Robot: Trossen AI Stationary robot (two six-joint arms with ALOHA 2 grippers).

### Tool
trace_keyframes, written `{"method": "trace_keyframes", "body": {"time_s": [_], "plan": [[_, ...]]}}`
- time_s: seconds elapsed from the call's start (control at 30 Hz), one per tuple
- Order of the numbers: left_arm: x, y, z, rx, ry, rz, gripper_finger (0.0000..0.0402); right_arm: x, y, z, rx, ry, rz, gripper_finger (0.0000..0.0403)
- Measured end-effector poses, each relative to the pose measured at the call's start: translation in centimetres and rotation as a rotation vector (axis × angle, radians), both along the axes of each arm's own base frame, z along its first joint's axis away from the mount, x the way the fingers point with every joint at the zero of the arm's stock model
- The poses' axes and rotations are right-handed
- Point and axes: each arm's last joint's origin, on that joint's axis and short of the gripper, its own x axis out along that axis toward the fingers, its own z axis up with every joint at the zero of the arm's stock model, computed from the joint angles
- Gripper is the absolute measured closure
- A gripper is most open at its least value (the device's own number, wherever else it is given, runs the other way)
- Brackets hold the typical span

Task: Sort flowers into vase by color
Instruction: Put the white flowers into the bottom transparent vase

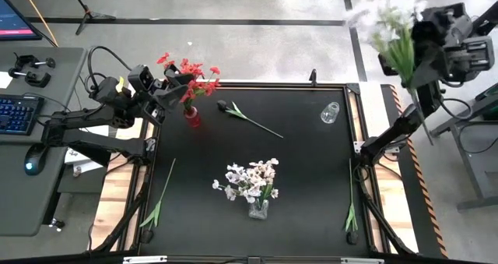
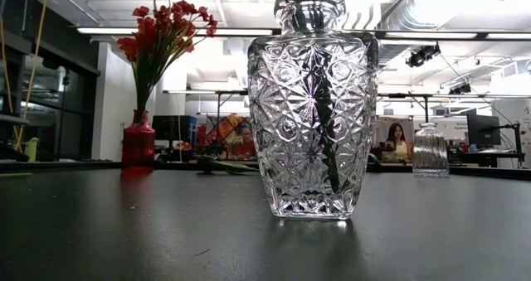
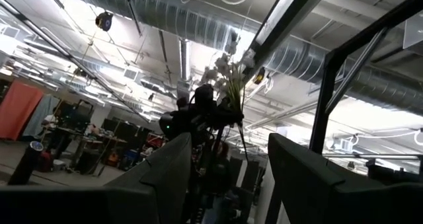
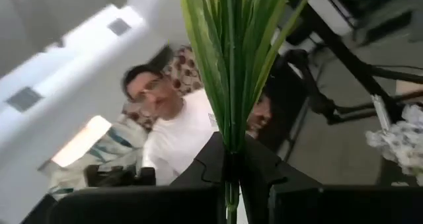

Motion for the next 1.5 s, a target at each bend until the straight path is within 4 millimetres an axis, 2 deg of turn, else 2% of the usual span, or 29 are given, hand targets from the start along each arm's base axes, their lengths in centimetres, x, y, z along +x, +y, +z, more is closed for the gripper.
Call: {"method": "trace_keyframes", "body": {"time_s": [0.07,0.2,0.33,0.47,0.6,0.7,0.8,0.93,1.03,1.17,1.3,1.5], "plan": [[0.0,0.0,0.0,0.000,0.000,0.000,0.0213,0.4,-0.2,-0.1,-0.006,0.008,0.006,0.0390],[0.0,0.0,0.0,0.000,0.000,0.000,0.0213,2.5,-1.3,-0.5,0.041,0.068,0.052,0.0390],[-0.2,0.0,0.1,0.003,-0.002,0.002,0.0213,7.2,-2.1,-0.7,0.200,0.278,0.198,0.0390],[-0.8,-0.1,0.3,0.033,-0.020,0.021,0.0213,12.8,-0.6,-1.1,0.390,0.485,0.434,0.0390],[-1.6,-0.2,0.7,0.049,-0.040,0.029,0.0213,17.0,2.7,-1.4,0.641,0.588,0.668,0.0390],[-2.4,-0.3,1.0,0.061,-0.062,0.018,0.0213,18.2,5.0,-1.1,0.850,0.622,0.790,0.0390],[-3.1,-0.4,1.2,0.071,-0.076,0.007,0.0213,18.1,6.3,-0.4,1.047,0.588,0.871,0.0390],[-4.0,-0.5,1.4,0.073,-0.087,0.006,0.0213,18.2,6.3,0.2,1.308,0.586,0.866,0.0390],[-4.4,-0.6,1.5,0.070,-0.094,0.000,0.0213,19.5,5.8,-0.1,1.525,0.721,0.827,0.0390],[-4.6,-0.8,1.5,0.076,-0.085,-0.062,0.0213,22.8,5.4,-2.0,1.719,0.887,0.851,0.0390],[-4.6,-0.9,1.4,0.082,-0.072,-0.101,0.0213,25.7,6.1,-4.1,1.754,0.947,1.100,0.0390],[-4.6,-0.9,1.4,0.080,-0.071,-0.114,0.0213,29.0,9.8,-7.8,1.772,0.886,1.457,0.0390]]}}
